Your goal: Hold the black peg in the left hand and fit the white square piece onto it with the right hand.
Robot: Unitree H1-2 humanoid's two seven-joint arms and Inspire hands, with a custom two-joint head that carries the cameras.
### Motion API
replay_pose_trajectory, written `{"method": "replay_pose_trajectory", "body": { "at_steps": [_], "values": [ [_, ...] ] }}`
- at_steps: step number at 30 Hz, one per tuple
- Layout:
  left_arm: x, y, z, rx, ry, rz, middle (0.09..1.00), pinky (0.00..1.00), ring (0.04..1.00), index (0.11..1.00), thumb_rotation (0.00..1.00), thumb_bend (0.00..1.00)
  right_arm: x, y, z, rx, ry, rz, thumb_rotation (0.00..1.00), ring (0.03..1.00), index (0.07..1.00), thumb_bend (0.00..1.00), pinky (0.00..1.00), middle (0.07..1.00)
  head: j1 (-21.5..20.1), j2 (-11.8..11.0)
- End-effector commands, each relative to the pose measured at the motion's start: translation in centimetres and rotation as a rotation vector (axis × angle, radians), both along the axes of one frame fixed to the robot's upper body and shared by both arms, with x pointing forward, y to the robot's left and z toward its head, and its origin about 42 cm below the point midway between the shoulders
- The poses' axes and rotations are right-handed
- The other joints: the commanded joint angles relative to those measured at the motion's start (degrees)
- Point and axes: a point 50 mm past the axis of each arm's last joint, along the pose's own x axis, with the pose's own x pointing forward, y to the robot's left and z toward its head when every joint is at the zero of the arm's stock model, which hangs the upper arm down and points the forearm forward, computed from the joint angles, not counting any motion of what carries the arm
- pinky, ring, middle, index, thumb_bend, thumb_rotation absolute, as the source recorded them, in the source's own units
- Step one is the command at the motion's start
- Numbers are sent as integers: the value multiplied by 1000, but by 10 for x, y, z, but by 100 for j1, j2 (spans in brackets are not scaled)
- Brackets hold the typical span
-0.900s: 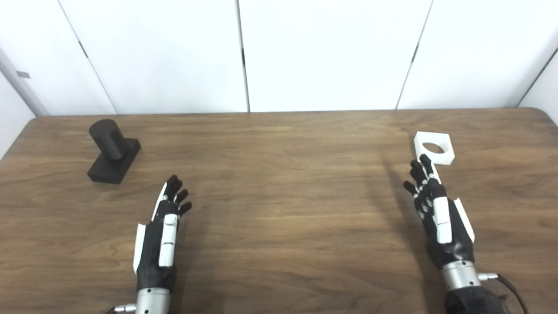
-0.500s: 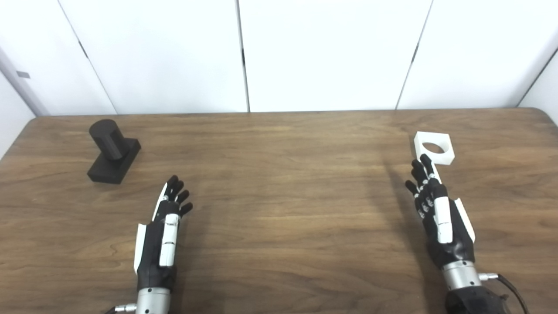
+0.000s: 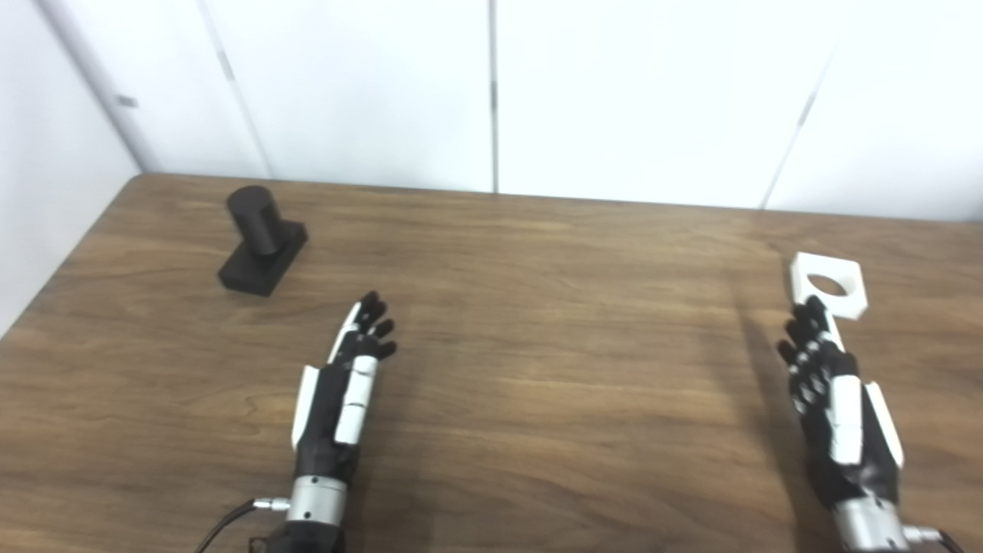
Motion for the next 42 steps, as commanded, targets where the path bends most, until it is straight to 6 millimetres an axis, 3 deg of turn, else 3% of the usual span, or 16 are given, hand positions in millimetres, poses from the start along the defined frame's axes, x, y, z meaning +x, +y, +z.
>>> {"method": "replay_pose_trajectory", "body": {
  "at_steps": [1,6,15,24,32,34,37,38,39,42],
  "values": [
    [-2,-32,-7,-95,9,25,944,837,908,954,903,543,-24,-17,-22,-31,65,-24,1000,1000,1000,573,1000,991,7,1],
    [-3,-39,-14,-102,6,17,943,826,905,950,899,515,-23,-24,-29,-27,61,-17,1000,1000,1000,612,1000,997,420,-362],
    [-3,-47,-22,-88,14,4,944,815,904,962,901,494,-19,-32,-39,-26,52,13,1000,1000,1000,654,996,1000,798,-711],
    [-4,-48,-23,-89,13,-4,943,813,904,966,874,504,-18,-32,-39,-33,47,22,1000,1000,1000,700,1000,1000,722,-732],
    [-7,-47,-18,-11,9,-5,950,810,911,978,876,498,-22,-31,-34,-33,51,11,1000,1000,1000,673,998,1000,622,-644],
    [-9,-47,-16,21,3,-3,953,810,913,978,813,457,-23,-31,-33,-30,59,2,1000,1000,1000,673,1000,1000,604,-617],
    [-14,-44,-10,56,10,23,954,830,919,976,621,413,-26,-31,-31,-31,64,-2,1000,1000,1000,685,997,1000,569,-568],
    [-15,-41,-6,69,11,38,949,843,916,968,444,446,-26,-30,-31,-32,67,-4,1000,1000,1000,692,996,1000,561,-563],
    [-16,-38,1,97,7,58,949,843,916,968,444,446,-27,-30,-30,-34,73,-7,1000,1000,1000,692,996,1000,549,-548],
    [-14,-24,23,208,-8,117,940,807,909,955,305,525,-29,-30,-28,-29,84,-10,1000,1000,1000,682,1000,1000,554,-516]
  ]
}}
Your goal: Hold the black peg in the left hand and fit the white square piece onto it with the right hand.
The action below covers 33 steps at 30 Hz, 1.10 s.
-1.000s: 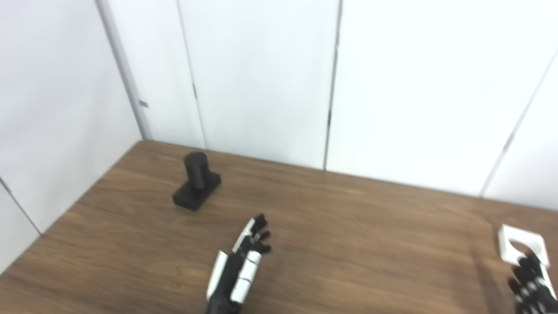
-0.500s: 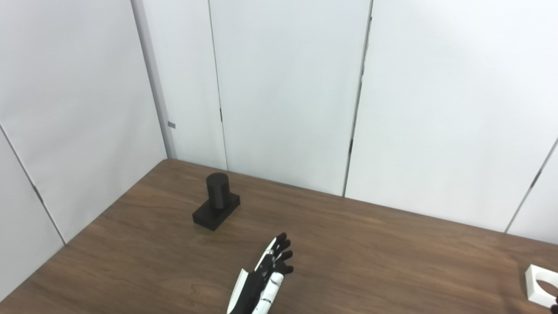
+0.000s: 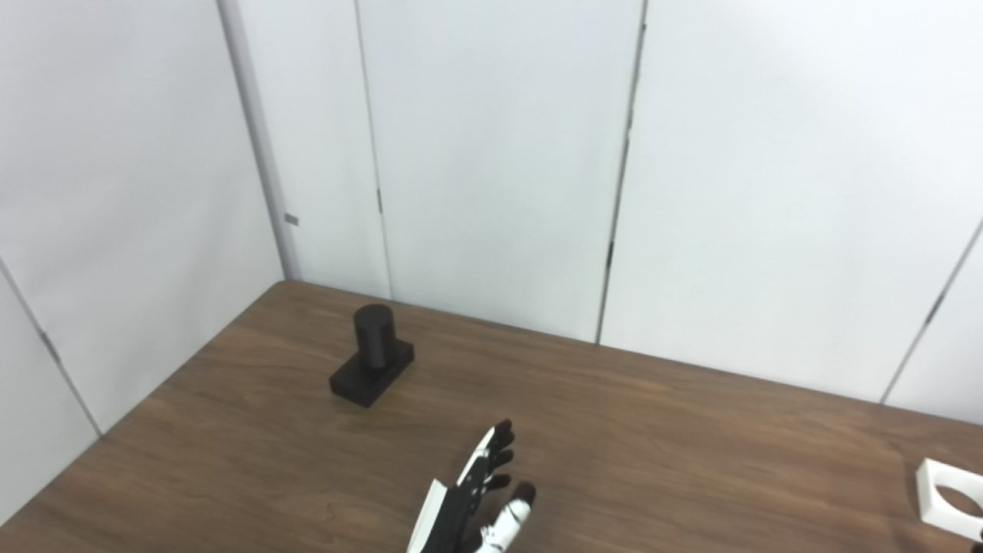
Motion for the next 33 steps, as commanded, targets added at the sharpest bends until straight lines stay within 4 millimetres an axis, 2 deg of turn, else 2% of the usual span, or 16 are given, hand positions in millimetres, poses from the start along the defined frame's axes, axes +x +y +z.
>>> {"method": "replay_pose_trajectory", "body": {
  "at_steps": [1,3,5,8,10,16,20,23,29,33],
  "values": [
    [-11,1,21,43,-36,90,931,798,899,951,271,570,-22,3,-28,44,115,-28,1000,1000,1000,679,999,1000,7,15],
    [-6,17,37,157,-55,137,920,793,886,945,271,630,-23,4,-27,39,116,-29,1000,1000,1000,686,988,996,23,38],
    [-2,30,50,261,-60,195,917,874,901,930,336,687,-23,5,-27,44,113,-24,1000,1000,1000,702,990,991,42,66],
    [6,55,67,401,-73,271,926,904,926,912,402,742,-22,6,-26,53,110,-27,1000,1000,1000,712,987,986,97,115],
    [11,71,76,453,-67,305,932,851,919,911,435,766,-22,7,-25,53,107,-25,1000,1000,1000,723,978,983,115,129],
    [27,106,88,605,-43,381,939,787,908,904,483,810,-21,9,-23,52,105,-22,1000,1000,1000,717,998,986,173,155],
    [39,126,90,760,6,464,927,765,898,883,556,873,-21,10,-23,49,106,-23,1000,1000,1000,710,994,985,193,186],
    [49,138,86,839,57,516,927,821,913,877,634,922,-22,11,-22,48,105,-26,1000,1000,1000,706,988,983,208,192],
    [67,152,78,870,93,545,935,834,936,887,624,929,-23,11,-22,52,108,-28,1000,1000,1000,715,1000,984,215,211],
    [82,162,71,904,108,565,928,885,933,882,631,925,-23,11,-21,57,109,-26,1000,1000,1000,719,994,982,215,211]
  ]
}}
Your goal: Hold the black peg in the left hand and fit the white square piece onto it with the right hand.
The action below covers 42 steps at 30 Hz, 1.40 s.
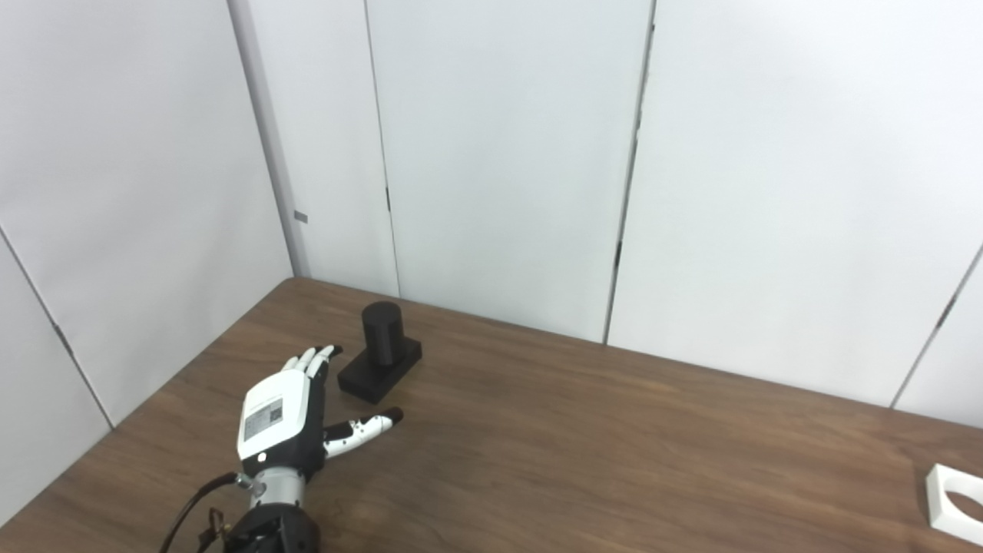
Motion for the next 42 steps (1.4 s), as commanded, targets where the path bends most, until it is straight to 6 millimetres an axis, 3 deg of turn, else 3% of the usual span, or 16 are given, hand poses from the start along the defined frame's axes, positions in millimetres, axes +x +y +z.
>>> {"method": "replay_pose_trajectory", "body": {
  "at_steps": [1,9,16,21,33,42],
  "values": [
    [18,10,23,79,-87,9,931,903,935,882,630,922,-13,11,-19,56,54,-12,1000,1000,1000,714,997,982,4,8],
    [42,22,16,104,-1,50,940,960,955,875,683,935,-14,11,-18,52,55,-13,1000,1000,1000,699,999,988,-5,51],
    [63,20,12,113,42,55,931,965,960,873,683,939,-16,10,-17,46,57,-14,1000,996,1000,687,974,971,-17,74],
    [77,15,14,91,101,41,947,996,974,888,734,944,-17,9,-17,53,64,-22,1000,985,1000,706,967,962,-39,119],
    [94,13,14,18,135,60,934,961,946,852,733,955,-18,9,-15,51,63,-14,1000,990,1000,707,976,967,-56,131],
    [98,12,15,85,150,71,928,950,941,849,716,957,-19,9,-13,48,75,-19,1000,974,1000,701,956,954,-65,169]
  ]
}}
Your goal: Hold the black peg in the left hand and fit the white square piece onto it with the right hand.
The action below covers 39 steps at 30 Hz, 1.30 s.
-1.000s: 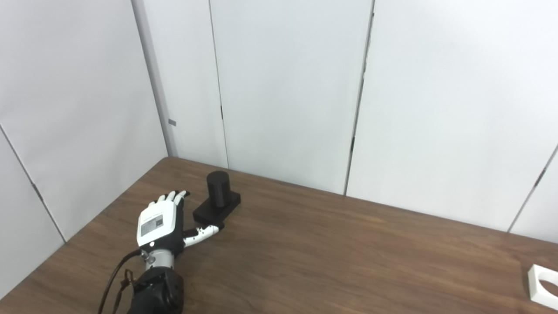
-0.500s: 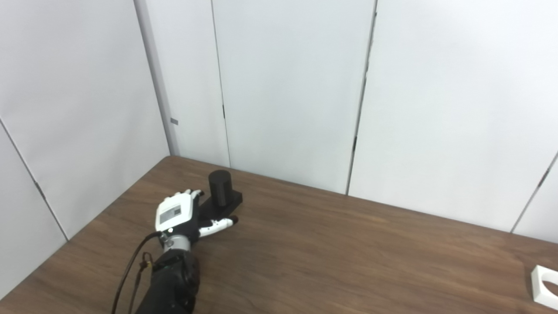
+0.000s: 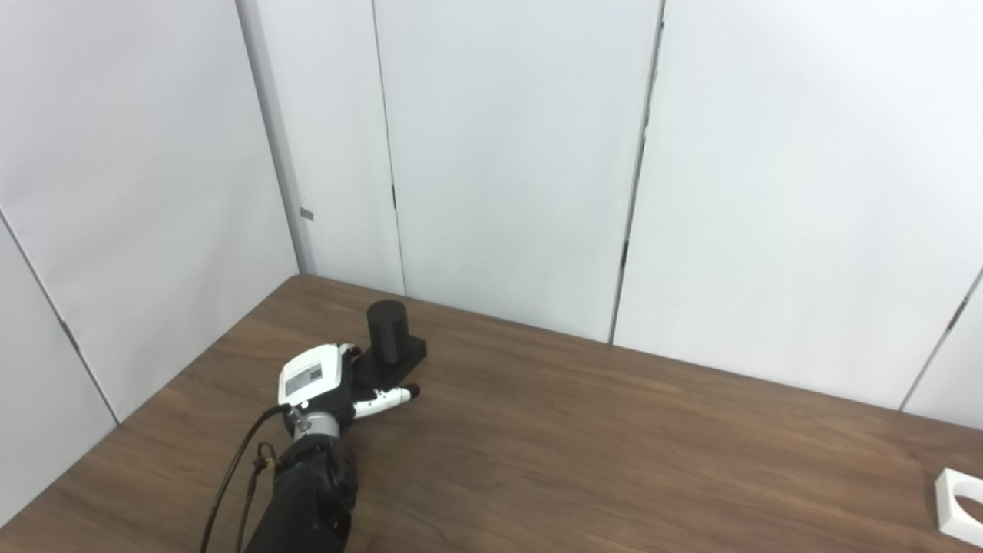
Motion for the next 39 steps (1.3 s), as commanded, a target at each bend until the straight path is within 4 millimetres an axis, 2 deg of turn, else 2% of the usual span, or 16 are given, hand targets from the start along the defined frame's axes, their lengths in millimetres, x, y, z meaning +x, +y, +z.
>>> {"method": "replay_pose_trajectory", "body": {
  "at_steps": [1,16,24,39],
  "values": [
    [16,2,30,80,-81,0,924,946,938,845,713,957,-12,6,-13,34,48,-15,1000,973,1000,701,958,951,5,2],
    [19,6,26,110,-82,27,919,951,937,851,705,958,-12,4,-14,27,54,-10,1000,983,1000,705,972,957,23,46],
    [27,6,28,138,-50,29,921,960,940,839,702,936,-12,3,-15,28,54,-13,1000,973,1000,723,964,944,-6,49],
    [33,9,26,177,-32,21,851,930,898,660,575,914,-14,3,-14,30,48,-7,982,966,998,690,936,933,-44,63]
  ]
}}
